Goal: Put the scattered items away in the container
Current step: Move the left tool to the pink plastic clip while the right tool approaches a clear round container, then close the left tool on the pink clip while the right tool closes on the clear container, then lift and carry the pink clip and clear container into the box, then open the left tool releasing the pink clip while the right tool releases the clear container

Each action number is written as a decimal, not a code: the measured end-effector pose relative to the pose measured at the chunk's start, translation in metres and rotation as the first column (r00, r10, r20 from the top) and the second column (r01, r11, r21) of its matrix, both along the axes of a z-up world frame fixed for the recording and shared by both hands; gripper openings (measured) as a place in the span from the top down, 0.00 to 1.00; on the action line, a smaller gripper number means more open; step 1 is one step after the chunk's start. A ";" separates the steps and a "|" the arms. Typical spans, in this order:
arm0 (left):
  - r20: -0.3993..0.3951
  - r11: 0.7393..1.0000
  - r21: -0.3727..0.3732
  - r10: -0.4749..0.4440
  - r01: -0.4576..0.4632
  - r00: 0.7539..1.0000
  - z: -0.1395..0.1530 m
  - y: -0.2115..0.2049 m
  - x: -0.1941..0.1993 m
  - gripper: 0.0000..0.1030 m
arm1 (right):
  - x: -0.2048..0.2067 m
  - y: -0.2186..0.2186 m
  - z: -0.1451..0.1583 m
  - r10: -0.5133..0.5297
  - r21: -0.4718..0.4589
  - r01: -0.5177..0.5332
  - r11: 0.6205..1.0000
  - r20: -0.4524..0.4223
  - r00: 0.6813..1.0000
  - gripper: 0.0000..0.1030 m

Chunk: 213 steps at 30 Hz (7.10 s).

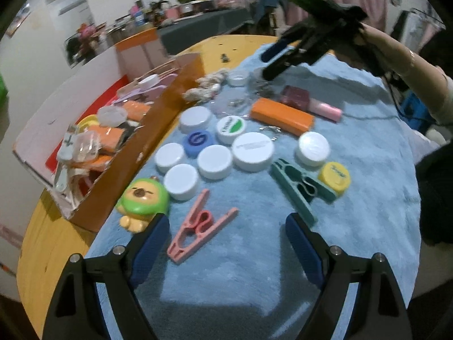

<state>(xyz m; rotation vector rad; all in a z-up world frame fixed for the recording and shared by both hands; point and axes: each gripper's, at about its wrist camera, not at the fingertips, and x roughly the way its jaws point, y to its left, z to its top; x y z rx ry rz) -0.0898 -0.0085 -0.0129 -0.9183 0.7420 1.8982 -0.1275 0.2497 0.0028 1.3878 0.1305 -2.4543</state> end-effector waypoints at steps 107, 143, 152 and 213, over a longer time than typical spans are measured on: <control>-0.047 0.984 0.106 0.152 -0.146 0.987 0.048 0.001 -0.011 0.73 | 0.023 -0.018 0.033 0.022 0.107 -0.004 0.994 -0.169 0.985 0.71; -0.013 0.651 0.271 0.739 -0.709 0.674 0.124 0.018 -0.059 0.73 | -0.002 -0.095 0.124 0.009 -0.024 -0.017 1.000 -0.325 0.946 0.71; 0.018 0.603 0.262 0.777 -0.753 0.629 0.126 0.017 -0.087 0.73 | -0.030 -0.107 0.121 0.004 -0.031 -0.013 0.999 -0.287 0.958 0.71; 0.186 0.571 0.051 0.801 -0.820 0.569 0.046 0.010 -0.191 0.73 | -0.161 -0.119 0.025 0.021 0.032 -0.022 0.999 0.032 0.999 0.70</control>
